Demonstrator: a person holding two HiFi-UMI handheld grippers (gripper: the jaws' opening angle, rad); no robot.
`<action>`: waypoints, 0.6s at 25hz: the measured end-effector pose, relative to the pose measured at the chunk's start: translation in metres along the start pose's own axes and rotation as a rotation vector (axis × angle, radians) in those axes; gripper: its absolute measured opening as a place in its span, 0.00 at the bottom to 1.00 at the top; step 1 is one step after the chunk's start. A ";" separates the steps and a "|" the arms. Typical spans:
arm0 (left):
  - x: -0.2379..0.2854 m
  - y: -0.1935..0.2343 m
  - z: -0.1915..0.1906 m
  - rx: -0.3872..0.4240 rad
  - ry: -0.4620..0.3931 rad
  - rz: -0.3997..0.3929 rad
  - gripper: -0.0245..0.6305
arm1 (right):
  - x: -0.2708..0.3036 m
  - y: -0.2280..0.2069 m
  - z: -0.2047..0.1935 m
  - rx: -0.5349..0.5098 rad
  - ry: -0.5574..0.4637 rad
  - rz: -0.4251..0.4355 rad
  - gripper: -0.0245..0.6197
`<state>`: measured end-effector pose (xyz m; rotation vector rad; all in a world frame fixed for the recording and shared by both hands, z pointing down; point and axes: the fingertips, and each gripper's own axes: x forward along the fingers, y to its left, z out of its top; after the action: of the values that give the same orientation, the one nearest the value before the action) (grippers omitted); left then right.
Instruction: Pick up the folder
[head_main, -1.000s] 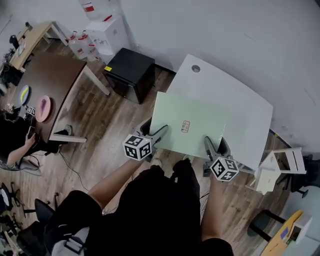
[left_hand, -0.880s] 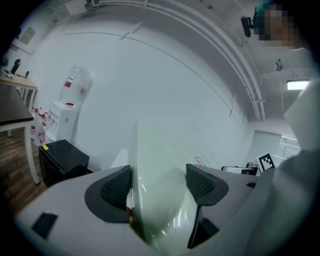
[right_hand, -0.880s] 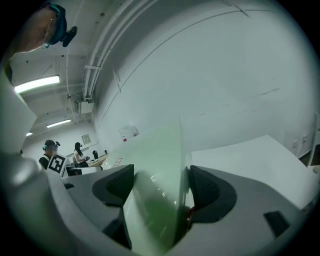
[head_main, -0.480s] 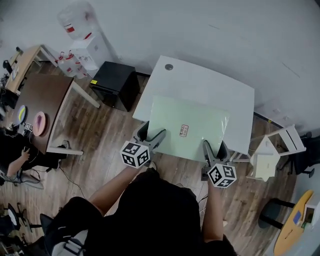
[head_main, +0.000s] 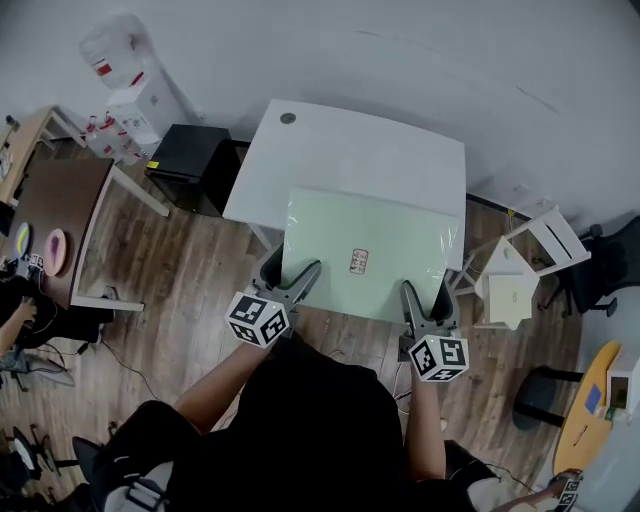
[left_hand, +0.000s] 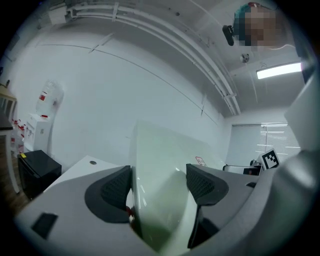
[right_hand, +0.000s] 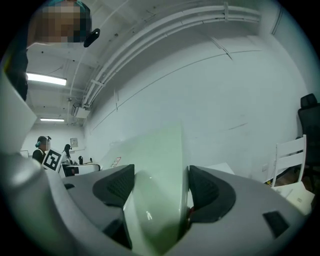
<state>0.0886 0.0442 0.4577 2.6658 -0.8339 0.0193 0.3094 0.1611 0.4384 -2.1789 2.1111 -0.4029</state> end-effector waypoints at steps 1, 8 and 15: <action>-0.004 -0.006 -0.002 -0.001 -0.007 0.003 0.55 | -0.007 -0.001 0.001 -0.009 -0.005 0.004 0.58; -0.025 -0.031 0.003 0.046 -0.028 0.027 0.55 | -0.035 0.003 0.006 -0.017 -0.046 0.021 0.58; -0.036 -0.040 0.021 0.071 -0.047 0.040 0.55 | -0.039 0.009 0.021 -0.021 -0.081 0.045 0.58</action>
<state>0.0795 0.0880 0.4208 2.7251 -0.9174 -0.0047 0.3050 0.1971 0.4113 -2.1163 2.1266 -0.2846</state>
